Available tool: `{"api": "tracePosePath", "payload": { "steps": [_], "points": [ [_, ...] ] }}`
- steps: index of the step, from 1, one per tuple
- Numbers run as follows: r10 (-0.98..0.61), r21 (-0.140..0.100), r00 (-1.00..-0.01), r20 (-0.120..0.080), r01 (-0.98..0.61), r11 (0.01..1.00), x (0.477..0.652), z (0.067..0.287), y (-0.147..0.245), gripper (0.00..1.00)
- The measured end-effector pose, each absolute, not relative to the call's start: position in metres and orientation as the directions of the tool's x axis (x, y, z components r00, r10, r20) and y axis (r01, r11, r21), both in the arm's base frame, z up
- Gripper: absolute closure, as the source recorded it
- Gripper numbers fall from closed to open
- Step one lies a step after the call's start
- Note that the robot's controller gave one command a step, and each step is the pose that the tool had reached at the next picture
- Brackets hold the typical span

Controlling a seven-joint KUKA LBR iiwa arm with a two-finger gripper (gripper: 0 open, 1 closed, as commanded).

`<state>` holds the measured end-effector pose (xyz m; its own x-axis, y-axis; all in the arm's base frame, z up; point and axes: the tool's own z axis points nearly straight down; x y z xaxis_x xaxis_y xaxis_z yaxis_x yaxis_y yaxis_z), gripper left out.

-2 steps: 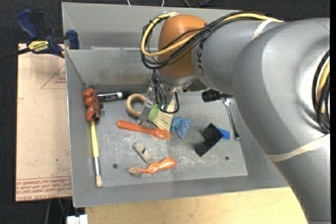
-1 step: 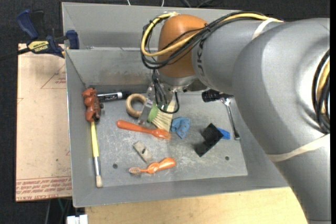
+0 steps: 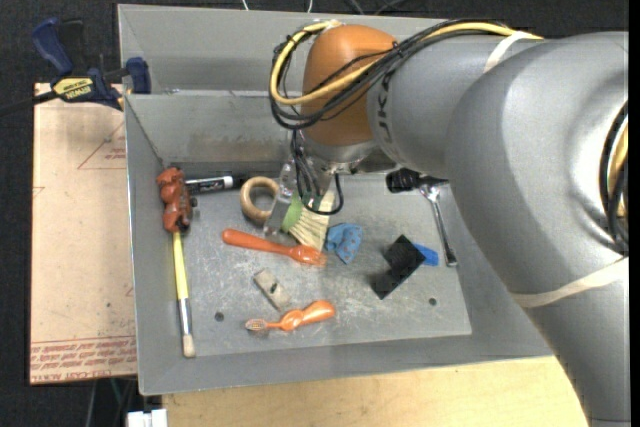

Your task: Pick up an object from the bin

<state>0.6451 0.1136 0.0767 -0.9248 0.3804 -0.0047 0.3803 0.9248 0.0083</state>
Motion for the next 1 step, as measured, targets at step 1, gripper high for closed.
{"api": "tracePosePath", "payload": {
  "steps": [1],
  "points": [
    [0.381,0.005,-0.925,0.001,0.381,0.925,0.6432,0.1214,0.1132,1.0]
  ]
}}
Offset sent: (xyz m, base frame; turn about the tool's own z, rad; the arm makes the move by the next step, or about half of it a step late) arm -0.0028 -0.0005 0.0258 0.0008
